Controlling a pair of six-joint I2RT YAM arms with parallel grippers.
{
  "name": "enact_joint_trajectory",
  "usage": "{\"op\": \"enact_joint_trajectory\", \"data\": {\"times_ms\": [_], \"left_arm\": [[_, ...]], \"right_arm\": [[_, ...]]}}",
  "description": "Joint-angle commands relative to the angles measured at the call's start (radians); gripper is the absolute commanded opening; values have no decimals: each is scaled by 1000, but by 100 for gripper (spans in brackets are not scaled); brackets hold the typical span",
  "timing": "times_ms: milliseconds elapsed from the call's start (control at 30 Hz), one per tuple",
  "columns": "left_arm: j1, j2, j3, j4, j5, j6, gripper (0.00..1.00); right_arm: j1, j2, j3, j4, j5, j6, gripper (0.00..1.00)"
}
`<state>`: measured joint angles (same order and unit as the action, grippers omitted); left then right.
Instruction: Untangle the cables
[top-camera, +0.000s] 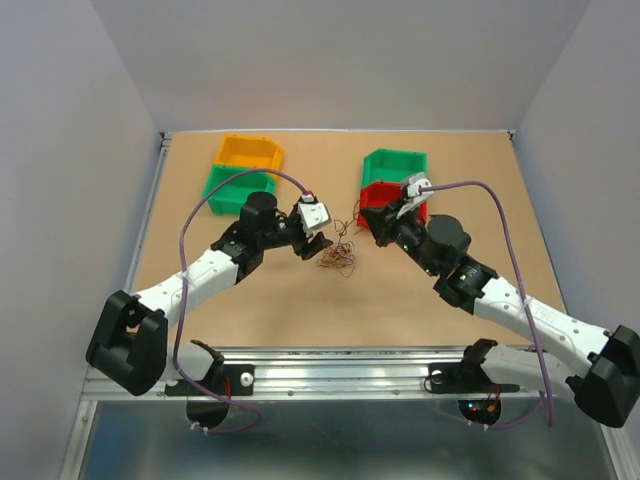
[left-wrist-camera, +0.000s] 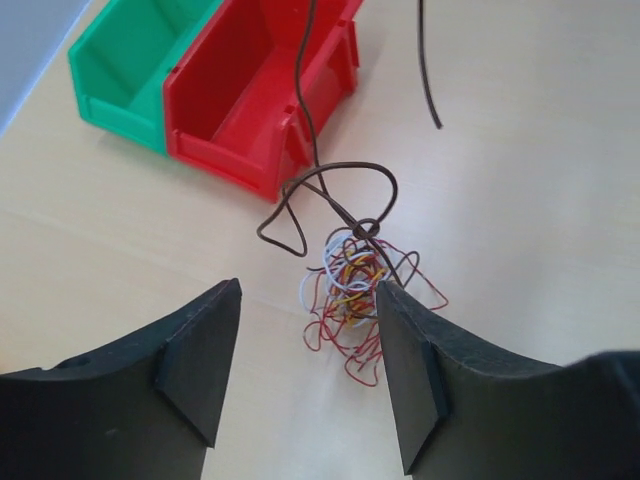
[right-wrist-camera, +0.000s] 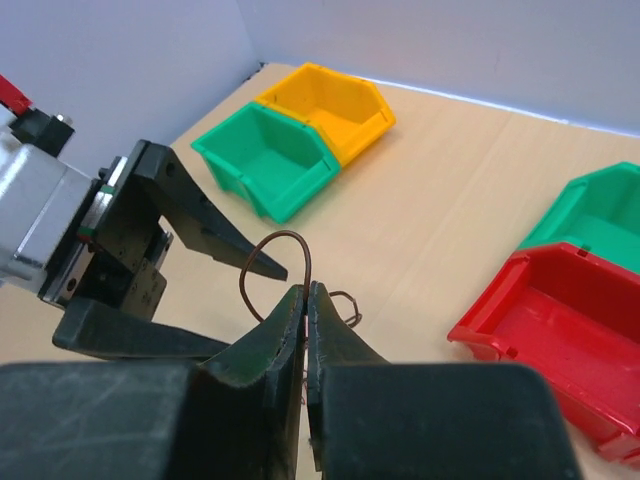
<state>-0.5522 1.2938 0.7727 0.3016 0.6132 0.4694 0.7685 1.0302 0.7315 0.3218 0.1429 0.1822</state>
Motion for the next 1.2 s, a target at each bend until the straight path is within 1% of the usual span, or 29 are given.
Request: {"op": "enact_joint_trajectory", "data": {"times_ms": [0, 33, 100, 200, 233, 367, 467, 500, 533, 567, 600, 633, 733, 767, 833, 867, 900, 933, 967, 1000, 1033, 1067, 1100, 1133, 1167], "left_arm": [[1, 25, 26, -45, 94, 49, 70], [0, 36, 39, -50, 91, 51, 70], [-9, 76, 54, -62, 62, 51, 77], [-43, 117, 69, -82, 31, 60, 80], [-58, 121, 69, -82, 30, 61, 80], [-63, 150, 82, -75, 36, 58, 80], [-69, 206, 117, -56, 34, 42, 77], [-71, 229, 132, -47, 7, 17, 68], [-74, 252, 151, -47, -9, 3, 57], [-74, 293, 189, -47, -27, -11, 44], [-74, 306, 203, -47, -61, -27, 17], [-74, 309, 209, -38, -78, -34, 0], [-72, 242, 165, 23, -122, -48, 0], [-71, 184, 140, 30, -141, -52, 0], [-72, 98, 155, -8, -162, -78, 0], [-71, 72, 177, -39, -173, -95, 0], [-72, 52, 204, -120, -168, -116, 0], [-72, 35, 274, -168, -156, -145, 0], [-72, 19, 310, -206, -149, -167, 0], [-72, -3, 344, -267, -142, -185, 0], [-72, -14, 374, -288, -147, -202, 0], [-71, -31, 423, -300, -162, -231, 0], [-72, -37, 445, -300, -167, -242, 0], [-72, -40, 468, -343, -173, -251, 0], [-71, -37, 517, -358, -182, -258, 0]], "right_arm": [[11, -19, -20, 72, 11, -36, 6], [9, -22, -23, 85, 12, -35, 6], [11, -33, -24, 111, 17, -32, 6], [9, -39, -8, 120, 37, -38, 5], [9, -39, -1, 118, 47, -39, 5], [9, -38, 14, 120, 57, -46, 4], [9, -35, 14, 122, 55, -44, 4], [11, -35, 14, 123, 55, -44, 4], [9, -35, 14, 123, 54, -43, 4], [9, -36, 13, 125, 55, -40, 4], [9, -38, 9, 125, 58, -39, 4], [9, -39, 5, 123, 60, -39, 4], [9, -41, -10, 120, 64, -43, 3], [11, -36, -14, 115, 73, -44, 3], [9, -27, -21, 111, 81, -50, 3], [9, -12, -21, 112, 83, -53, 2], [8, -4, -24, 137, 84, -59, 2], [8, 11, -32, 158, 83, -70, 2], [8, 30, -29, 175, 72, -73, 2], [5, 81, -21, 193, 57, -78, 2], [5, 106, -8, 194, 37, -85, 5], [3, 134, 14, 195, -4, -92, 11], [5, 160, 22, 200, -25, -96, 22], [5, 191, 25, 207, -48, -105, 49], [2, 202, 20, 230, -93, -107, 60]]}}
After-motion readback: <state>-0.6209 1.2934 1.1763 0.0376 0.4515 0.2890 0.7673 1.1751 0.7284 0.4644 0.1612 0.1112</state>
